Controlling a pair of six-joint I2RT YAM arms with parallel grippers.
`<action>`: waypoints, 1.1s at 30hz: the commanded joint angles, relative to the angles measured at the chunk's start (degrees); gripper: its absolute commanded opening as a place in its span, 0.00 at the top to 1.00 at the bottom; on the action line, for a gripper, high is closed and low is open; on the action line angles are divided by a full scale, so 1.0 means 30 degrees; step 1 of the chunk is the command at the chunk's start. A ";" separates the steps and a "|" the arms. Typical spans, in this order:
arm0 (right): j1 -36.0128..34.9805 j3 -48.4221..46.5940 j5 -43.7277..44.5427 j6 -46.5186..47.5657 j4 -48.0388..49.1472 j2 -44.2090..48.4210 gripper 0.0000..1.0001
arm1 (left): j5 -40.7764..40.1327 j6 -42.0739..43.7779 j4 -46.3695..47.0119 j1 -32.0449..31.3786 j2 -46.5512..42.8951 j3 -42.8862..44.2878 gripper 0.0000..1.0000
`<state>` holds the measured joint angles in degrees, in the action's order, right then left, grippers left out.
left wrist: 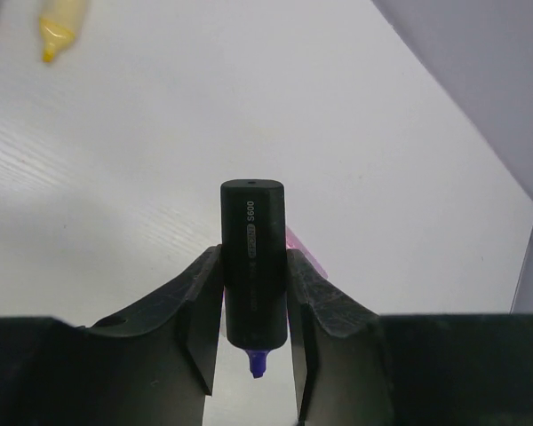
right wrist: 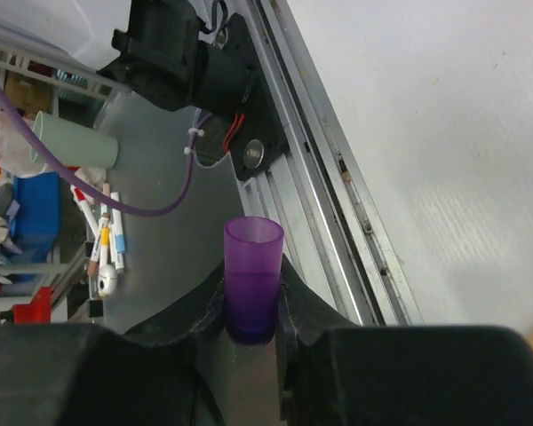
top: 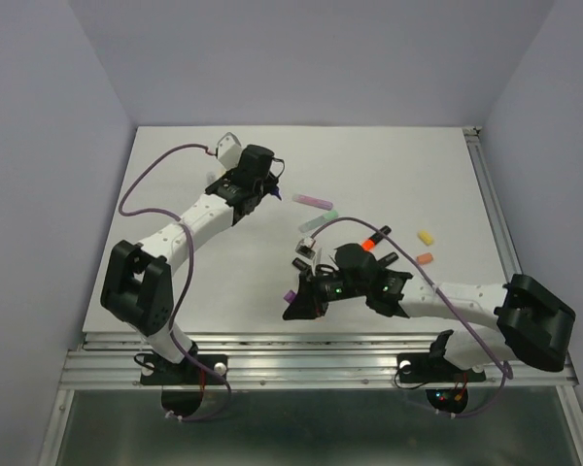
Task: Open the pen caps
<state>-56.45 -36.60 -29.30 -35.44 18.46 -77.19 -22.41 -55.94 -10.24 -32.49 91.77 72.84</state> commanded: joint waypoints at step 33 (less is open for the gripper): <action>1.2749 -0.0662 1.5539 -0.0228 -1.5410 0.5426 0.99 | 0.2606 1.2465 -0.2239 1.0300 0.7754 0.4867 0.97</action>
<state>-19.46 -37.52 15.31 -36.64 -25.63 -61.23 -15.73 -21.98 -16.23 -2.70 112.75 81.71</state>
